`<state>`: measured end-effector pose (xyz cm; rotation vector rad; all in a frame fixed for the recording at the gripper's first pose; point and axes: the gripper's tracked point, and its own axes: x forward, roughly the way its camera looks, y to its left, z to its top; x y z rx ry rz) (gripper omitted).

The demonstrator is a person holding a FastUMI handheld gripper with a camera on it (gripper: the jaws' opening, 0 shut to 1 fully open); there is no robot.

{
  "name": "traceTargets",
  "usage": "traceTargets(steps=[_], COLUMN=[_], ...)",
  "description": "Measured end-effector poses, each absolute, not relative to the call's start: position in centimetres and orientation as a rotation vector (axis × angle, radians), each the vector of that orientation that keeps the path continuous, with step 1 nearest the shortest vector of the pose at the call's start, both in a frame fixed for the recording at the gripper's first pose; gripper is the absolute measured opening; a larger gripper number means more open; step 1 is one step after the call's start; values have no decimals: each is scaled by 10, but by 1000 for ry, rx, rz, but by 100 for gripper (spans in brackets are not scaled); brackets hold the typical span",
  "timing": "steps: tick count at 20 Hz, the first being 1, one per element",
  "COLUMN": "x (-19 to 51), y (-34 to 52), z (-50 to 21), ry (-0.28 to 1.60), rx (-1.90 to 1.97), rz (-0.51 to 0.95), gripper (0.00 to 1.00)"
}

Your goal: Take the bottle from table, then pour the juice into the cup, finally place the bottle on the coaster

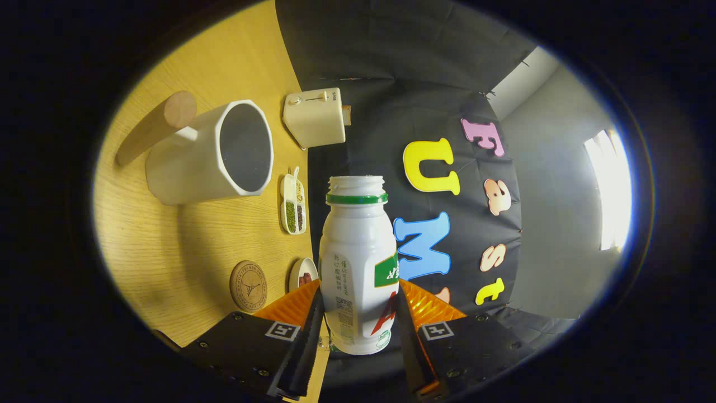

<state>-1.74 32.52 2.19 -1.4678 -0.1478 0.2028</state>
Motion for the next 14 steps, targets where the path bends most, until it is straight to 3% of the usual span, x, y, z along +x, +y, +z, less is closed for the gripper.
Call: traceTargets(steps=[14], x=[-20], y=[330], z=[25], ry=[-208], rx=[-1601], rz=[200], gripper=[64])
